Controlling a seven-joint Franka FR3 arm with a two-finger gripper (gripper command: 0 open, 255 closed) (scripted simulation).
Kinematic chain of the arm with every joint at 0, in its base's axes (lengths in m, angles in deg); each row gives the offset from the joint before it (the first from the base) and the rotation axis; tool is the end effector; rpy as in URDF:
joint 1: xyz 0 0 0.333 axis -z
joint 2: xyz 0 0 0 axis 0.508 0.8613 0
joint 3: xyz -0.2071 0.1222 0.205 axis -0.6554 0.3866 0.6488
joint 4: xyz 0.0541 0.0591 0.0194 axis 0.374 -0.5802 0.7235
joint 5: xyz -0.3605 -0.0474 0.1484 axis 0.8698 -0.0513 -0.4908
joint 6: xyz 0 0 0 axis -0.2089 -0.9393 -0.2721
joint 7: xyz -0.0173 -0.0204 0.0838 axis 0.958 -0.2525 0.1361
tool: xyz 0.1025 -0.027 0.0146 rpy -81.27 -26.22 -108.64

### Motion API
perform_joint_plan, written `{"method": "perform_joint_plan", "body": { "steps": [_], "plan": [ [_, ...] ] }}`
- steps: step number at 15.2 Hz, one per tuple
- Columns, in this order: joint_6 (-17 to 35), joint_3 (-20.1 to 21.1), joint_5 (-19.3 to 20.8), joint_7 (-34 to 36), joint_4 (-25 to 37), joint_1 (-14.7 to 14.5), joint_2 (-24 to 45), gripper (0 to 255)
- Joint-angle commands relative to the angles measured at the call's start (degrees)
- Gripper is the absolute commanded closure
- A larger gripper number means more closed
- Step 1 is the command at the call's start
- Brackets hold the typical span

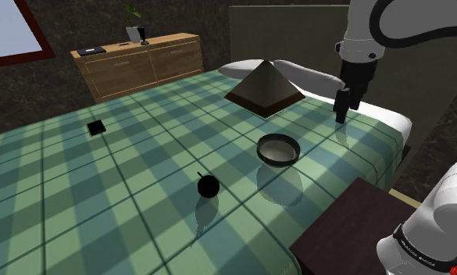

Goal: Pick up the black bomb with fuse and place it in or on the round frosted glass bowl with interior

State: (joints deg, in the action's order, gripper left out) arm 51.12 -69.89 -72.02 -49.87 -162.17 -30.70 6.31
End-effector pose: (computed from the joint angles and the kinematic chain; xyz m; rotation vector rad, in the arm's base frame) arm 0.3122 0.0105 0.5605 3.0729 0.1072 -0.1164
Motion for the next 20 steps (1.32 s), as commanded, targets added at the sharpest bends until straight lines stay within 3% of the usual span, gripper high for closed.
{"method": "perform_joint_plan", "body": {
  "steps": [1, 11, 20],
  "plan": [
    [0.0, 0.0, 0.0, 0.0, 0.0, 0.0, 0.0, 0],
    [12.1, 9.6, -3.2, 10.7, 3.5, -2.7, 15.6, 0],
    [19.9, 17.2, -0.2, 21.2, 12.9, -4.1, 33.5, 0]
  ]
}}
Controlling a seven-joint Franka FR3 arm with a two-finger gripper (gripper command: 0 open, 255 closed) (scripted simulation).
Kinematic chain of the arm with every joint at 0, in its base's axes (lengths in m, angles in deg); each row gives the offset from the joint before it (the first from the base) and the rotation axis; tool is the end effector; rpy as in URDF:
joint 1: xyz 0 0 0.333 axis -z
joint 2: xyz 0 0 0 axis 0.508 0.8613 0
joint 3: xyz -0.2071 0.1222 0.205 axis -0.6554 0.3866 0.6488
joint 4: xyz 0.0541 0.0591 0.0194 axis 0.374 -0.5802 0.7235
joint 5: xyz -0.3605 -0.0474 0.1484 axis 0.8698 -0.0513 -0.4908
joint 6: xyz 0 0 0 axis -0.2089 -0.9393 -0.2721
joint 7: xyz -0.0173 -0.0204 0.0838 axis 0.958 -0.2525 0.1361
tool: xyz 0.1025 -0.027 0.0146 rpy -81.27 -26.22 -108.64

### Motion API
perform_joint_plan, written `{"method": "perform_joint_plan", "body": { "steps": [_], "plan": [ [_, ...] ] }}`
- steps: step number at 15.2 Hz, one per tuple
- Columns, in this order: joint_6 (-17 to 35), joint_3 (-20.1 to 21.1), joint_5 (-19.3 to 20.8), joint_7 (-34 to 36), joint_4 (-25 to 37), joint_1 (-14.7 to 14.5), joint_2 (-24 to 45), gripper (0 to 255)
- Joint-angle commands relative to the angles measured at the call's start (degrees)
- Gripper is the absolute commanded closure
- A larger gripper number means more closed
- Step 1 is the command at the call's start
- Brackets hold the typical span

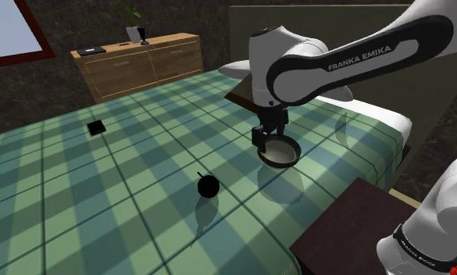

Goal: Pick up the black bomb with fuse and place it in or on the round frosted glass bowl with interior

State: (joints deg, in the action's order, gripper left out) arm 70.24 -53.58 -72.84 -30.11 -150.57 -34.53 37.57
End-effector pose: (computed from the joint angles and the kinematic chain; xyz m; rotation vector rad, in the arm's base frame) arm 0.4422 0.1857 0.4602 3.0211 0.1295 -0.0896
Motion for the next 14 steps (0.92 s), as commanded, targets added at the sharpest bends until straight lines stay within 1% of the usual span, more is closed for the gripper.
{"method": "perform_joint_plan", "body": {
  "steps": [1, 7, 10, 14],
  "plan": [
    [1.4, 1.6, 1.4, 2.7, 2.7, -0.4, 4.4, 0],
    [3.1, 4.4, 7.2, 10.4, 12.8, -2.6, 18.0, 0],
    [2.9, 4.9, 10.5, 13.9, 19.0, -4.6, 25.1, 0],
    [1.5, 4.6, 14.6, 17.6, 28.6, -8.1, 34.7, 0]
  ]
}}
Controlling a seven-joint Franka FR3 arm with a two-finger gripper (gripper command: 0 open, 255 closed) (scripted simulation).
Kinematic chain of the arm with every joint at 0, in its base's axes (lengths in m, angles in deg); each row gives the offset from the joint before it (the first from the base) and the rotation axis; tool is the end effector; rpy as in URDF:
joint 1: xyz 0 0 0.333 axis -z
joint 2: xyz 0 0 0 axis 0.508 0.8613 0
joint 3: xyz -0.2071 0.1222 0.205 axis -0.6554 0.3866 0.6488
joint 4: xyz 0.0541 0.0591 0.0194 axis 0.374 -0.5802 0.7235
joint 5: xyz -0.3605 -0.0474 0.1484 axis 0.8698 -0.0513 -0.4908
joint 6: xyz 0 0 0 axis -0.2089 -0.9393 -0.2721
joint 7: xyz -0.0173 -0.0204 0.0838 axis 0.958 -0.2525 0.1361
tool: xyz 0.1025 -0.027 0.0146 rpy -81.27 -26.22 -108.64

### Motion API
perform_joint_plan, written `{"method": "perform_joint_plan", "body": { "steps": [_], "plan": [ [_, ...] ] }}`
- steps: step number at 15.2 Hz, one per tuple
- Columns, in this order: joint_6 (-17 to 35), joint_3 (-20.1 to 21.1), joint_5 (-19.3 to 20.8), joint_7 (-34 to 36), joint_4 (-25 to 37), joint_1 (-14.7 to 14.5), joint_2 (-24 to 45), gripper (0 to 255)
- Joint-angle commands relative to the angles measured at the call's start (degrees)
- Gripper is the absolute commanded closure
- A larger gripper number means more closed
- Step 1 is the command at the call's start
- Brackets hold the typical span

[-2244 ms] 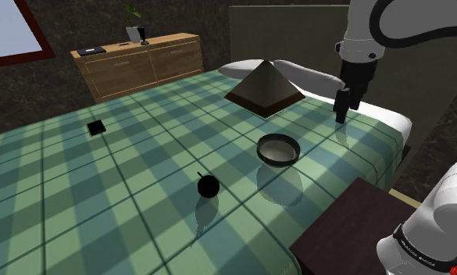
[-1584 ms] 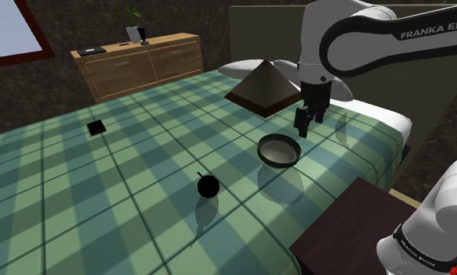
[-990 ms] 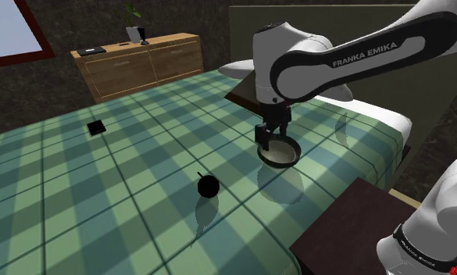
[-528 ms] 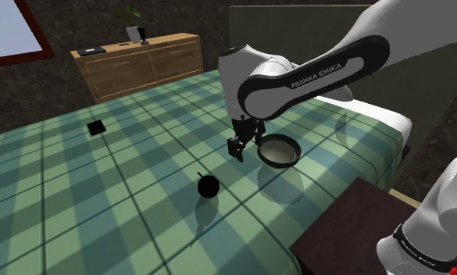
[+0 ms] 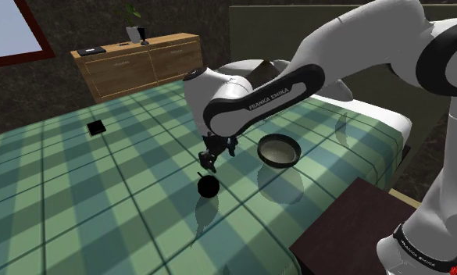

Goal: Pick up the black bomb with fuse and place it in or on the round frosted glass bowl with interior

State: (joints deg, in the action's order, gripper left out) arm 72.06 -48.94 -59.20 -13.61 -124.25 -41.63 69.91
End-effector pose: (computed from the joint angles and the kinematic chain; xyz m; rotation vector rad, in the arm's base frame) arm 0.5438 0.3220 0.3770 2.9829 0.1473 -0.0674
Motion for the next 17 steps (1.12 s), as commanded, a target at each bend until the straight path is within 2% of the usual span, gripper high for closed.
{"method": "perform_joint_plan", "body": {
  "steps": [1, 6, 7, 14, 17],
  "plan": [
    [-0.8, -0.2, 1.9, 1.8, 4.9, -2.0, 4.8, 0],
    [-4.8, -1.7, 5.7, 4.0, 20.7, -7.6, 17.6, 0],
    [-5.0, -1.8, 5.8, 4.1, 21.5, -7.9, 18.2, 0],
    [-0.1, -2.4, 6.7, 4.8, 17.8, -7.3, 19.5, 0],
    [-0.1, -2.4, 6.7, 4.8, 17.8, -7.2, 19.5, 0]
  ]
}}
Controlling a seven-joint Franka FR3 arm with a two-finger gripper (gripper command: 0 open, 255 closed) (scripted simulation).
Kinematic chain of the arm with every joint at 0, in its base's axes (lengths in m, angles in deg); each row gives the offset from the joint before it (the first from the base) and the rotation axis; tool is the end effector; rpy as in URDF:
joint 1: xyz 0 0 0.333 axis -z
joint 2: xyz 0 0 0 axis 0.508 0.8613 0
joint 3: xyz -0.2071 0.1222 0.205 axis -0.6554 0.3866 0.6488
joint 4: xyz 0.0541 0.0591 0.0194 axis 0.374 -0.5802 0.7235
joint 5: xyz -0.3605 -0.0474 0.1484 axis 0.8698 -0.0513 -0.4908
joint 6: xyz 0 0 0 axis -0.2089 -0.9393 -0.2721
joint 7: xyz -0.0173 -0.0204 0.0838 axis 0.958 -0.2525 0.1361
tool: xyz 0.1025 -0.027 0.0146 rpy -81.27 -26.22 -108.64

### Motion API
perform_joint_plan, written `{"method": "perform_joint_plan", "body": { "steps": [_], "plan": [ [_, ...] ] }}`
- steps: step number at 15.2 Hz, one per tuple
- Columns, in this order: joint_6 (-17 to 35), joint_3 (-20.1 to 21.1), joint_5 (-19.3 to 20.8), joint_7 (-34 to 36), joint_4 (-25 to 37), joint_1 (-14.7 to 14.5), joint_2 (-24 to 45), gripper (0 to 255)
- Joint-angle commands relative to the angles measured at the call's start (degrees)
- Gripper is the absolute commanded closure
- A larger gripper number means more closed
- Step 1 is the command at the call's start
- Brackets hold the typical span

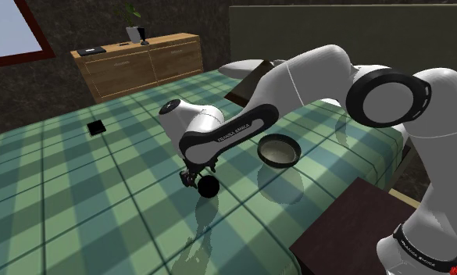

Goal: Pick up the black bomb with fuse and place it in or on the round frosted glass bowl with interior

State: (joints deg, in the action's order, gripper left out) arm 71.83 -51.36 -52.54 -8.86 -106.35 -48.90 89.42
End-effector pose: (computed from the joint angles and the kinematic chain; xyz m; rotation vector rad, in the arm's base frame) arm 0.5923 0.3858 0.2929 2.9616 0.1537 -0.0571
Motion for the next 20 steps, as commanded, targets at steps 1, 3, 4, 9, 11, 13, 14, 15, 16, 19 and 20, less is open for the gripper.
{"method": "perform_joint_plan", "body": {
  "steps": [1, 3, 4, 9, 11, 13, 14, 15, 16, 19, 20],
  "plan": [
    [0.1, 0.0, 0.0, 0.0, -0.1, 0.0, 0.0, 0],
    [0.1, 0.0, 0.0, 0.0, -0.1, 0.0, 0.0, 0],
    [0.1, 0.0, 0.0, 0.0, -0.1, 0.0, 0.0, 0],
    [0.1, 0.0, 0.0, 0.0, -0.1, 0.0, 0.0, 255],
    [0.1, 0.0, 0.0, 0.0, -0.1, 0.0, 0.0, 255],
    [0.1, 0.0, 0.0, 0.0, -0.1, 0.0, 0.0, 255],
    [0.1, 0.0, 0.0, 0.0, -0.1, 0.0, 0.0, 255],
    [0.1, 0.0, 0.0, 0.0, -0.1, 0.0, 0.0, 255],
    [-0.4, 0.1, -0.1, -0.1, 0.1, 0.0, -0.3, 255],
    [-2.1, 0.3, -0.5, -0.5, 0.8, 0.1, -1.3, 255],
    [-2.6, 0.4, -0.7, -0.7, 1.1, 0.1, -1.6, 255]
  ]
}}
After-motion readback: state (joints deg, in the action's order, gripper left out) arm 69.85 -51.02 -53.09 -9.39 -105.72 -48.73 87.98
